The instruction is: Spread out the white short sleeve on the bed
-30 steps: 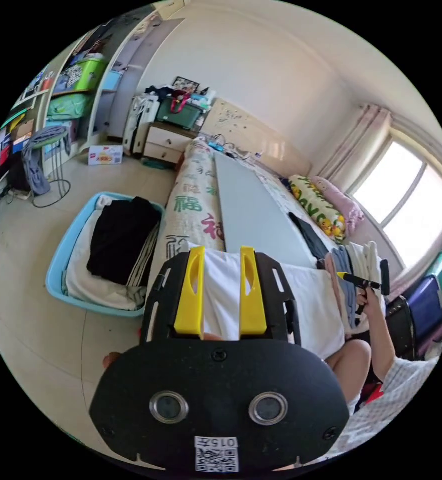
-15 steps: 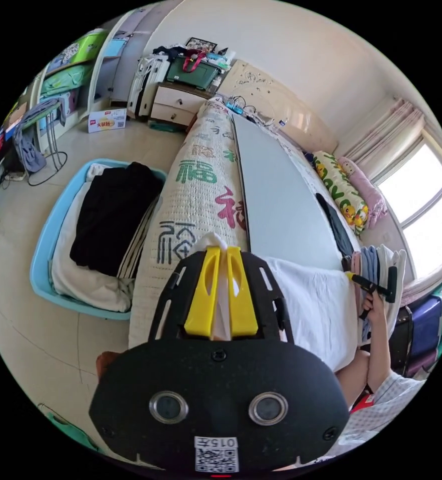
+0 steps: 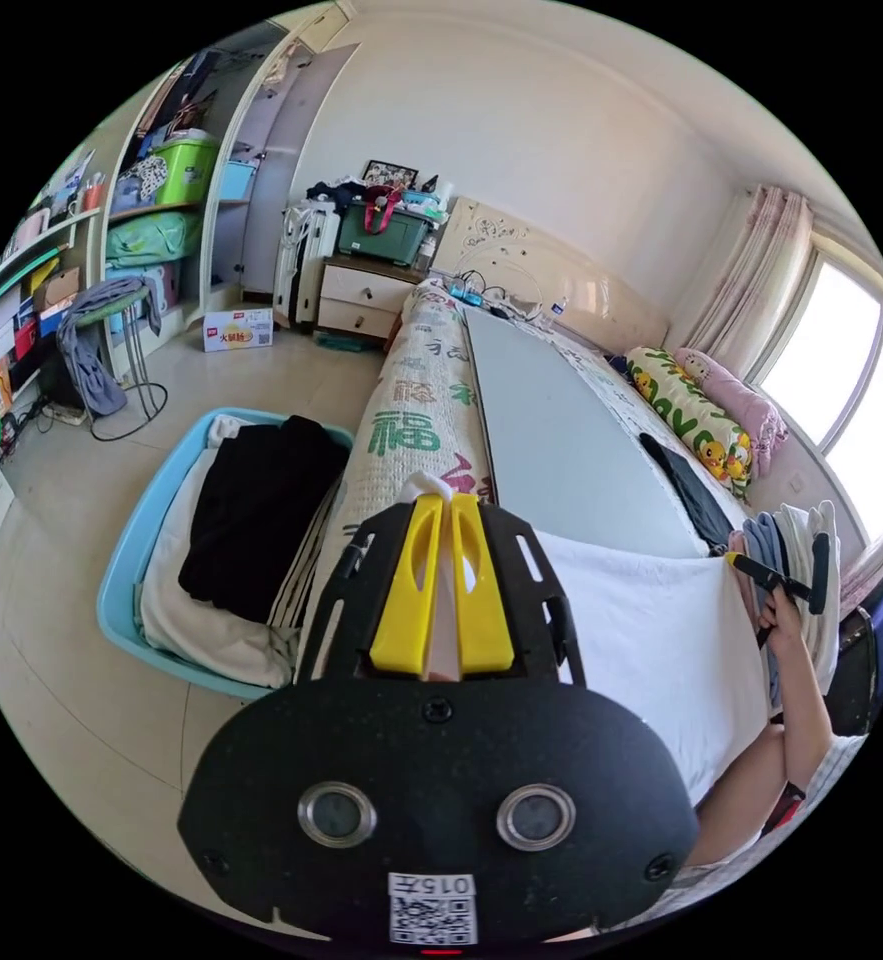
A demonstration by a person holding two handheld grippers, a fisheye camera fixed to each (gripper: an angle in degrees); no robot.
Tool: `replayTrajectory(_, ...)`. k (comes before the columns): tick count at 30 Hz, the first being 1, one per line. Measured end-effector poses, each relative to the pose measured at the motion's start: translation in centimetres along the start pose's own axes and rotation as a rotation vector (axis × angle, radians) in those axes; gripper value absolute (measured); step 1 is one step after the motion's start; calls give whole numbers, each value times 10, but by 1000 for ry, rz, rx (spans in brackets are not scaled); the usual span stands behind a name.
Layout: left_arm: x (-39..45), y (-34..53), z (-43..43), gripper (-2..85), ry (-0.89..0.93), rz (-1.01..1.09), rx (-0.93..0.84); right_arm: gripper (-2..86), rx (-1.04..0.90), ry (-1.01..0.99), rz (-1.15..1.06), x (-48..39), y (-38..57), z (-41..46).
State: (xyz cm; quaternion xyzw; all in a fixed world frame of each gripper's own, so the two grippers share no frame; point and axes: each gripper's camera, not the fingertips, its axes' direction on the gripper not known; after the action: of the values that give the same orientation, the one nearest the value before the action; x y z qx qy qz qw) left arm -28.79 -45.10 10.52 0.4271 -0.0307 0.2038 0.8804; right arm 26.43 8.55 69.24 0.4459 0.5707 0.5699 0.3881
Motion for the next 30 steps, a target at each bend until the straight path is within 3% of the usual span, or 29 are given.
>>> replayTrajectory(9, -3, 9, 11, 3, -34, -10, 36, -6, 69, 136, -70, -29, -50, -32)
replayTrajectory(20, -10, 13, 43, 6, -56, 14, -70, -5, -50, 238, -160, -49, -132, -27)
replayTrajectory(30, -11, 13, 44, 13, -72, 35, -91, -5, -63, 217, -144, -25, -199, -73)
